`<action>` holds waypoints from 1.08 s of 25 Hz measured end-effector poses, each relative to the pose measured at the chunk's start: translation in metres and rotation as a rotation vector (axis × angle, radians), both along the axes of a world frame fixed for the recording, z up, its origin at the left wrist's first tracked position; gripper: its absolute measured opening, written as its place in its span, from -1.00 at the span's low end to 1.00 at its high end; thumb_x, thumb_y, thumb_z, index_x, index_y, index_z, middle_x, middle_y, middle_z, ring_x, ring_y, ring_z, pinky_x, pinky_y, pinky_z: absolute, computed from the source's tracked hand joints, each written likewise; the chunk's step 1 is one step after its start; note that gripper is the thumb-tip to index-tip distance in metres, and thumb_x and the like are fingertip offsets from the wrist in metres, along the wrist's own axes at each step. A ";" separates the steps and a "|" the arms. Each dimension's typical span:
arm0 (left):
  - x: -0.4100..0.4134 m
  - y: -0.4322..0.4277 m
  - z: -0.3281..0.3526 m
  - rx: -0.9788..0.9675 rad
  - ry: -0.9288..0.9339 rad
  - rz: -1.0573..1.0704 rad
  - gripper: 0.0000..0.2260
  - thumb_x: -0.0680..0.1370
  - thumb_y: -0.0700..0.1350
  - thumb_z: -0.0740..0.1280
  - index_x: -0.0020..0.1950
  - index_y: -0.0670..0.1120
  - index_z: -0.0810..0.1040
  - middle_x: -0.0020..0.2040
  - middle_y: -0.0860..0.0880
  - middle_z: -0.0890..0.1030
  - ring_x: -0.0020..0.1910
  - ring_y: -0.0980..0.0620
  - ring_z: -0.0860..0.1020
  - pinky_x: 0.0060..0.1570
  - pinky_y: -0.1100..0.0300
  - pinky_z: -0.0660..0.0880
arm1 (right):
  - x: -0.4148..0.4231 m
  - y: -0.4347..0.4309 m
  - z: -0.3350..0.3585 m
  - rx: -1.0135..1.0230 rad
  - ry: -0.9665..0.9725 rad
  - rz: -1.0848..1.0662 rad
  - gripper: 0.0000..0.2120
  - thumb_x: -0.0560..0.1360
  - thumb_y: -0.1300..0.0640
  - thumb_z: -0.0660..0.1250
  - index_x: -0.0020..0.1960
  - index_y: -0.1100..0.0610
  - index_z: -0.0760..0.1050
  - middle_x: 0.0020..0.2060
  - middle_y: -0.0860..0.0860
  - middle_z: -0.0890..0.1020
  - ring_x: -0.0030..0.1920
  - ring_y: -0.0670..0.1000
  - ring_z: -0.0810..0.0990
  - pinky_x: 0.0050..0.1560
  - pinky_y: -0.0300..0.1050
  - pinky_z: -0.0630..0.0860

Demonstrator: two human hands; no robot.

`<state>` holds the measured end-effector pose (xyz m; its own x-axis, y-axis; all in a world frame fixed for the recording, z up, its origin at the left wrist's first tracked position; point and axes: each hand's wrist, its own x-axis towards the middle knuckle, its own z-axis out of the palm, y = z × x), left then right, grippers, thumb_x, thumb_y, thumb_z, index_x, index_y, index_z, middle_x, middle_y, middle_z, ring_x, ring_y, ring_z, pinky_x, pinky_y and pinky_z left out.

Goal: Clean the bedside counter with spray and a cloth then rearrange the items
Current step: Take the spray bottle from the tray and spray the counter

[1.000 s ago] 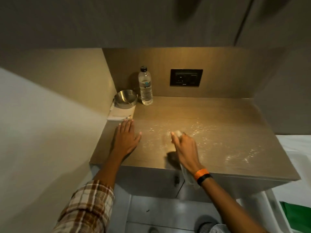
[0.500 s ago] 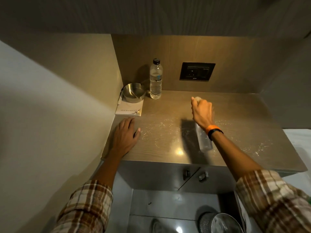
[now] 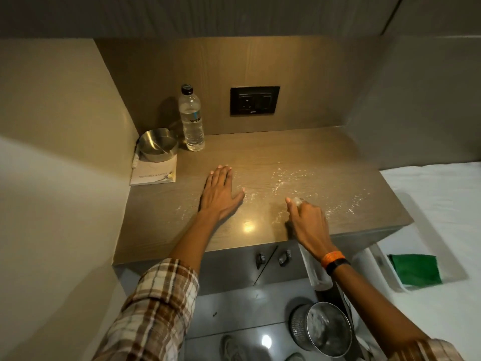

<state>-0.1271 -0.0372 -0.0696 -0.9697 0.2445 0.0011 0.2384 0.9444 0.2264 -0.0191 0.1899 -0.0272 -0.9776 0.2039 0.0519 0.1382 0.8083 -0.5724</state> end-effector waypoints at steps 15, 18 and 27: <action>-0.016 0.038 -0.010 -0.015 0.004 0.020 -0.26 0.62 0.33 -0.06 0.63 -0.15 0.06 0.64 -0.12 0.08 0.63 -0.09 -0.01 0.60 -0.05 -0.08 | -0.071 0.069 0.044 0.058 0.125 -0.216 -0.50 0.73 -0.06 0.02 -0.33 0.09 0.36 -0.48 -0.03 0.38 -0.48 -0.03 0.34 -0.44 -0.15 0.26; -0.016 0.040 -0.013 -0.009 0.027 0.033 -0.26 0.62 0.34 -0.06 0.63 -0.15 0.07 0.64 -0.13 0.09 0.63 -0.10 0.00 0.60 -0.06 -0.08 | -0.011 0.089 0.008 0.016 0.075 -0.176 -0.46 0.73 -0.07 0.02 -0.39 0.06 0.33 -0.51 -0.05 0.35 -0.51 -0.05 0.31 -0.41 -0.08 0.35; -0.012 0.127 -0.002 -0.008 0.084 -0.111 -0.22 0.62 0.36 -0.07 0.63 -0.19 -0.02 0.64 -0.19 0.00 0.63 -0.13 -0.08 0.59 -0.07 -0.13 | 0.001 0.130 0.001 -0.106 0.223 -0.286 -0.50 0.69 -0.21 0.01 -0.34 0.02 0.31 -0.45 -0.11 0.38 -0.45 -0.12 0.34 -0.38 -0.19 0.32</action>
<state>-0.1387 0.0898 -0.0719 -0.9331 0.3510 0.0784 0.3596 0.9127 0.1941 -0.0179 0.3201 -0.0266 -0.8473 0.4829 0.2211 0.2125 0.6898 -0.6922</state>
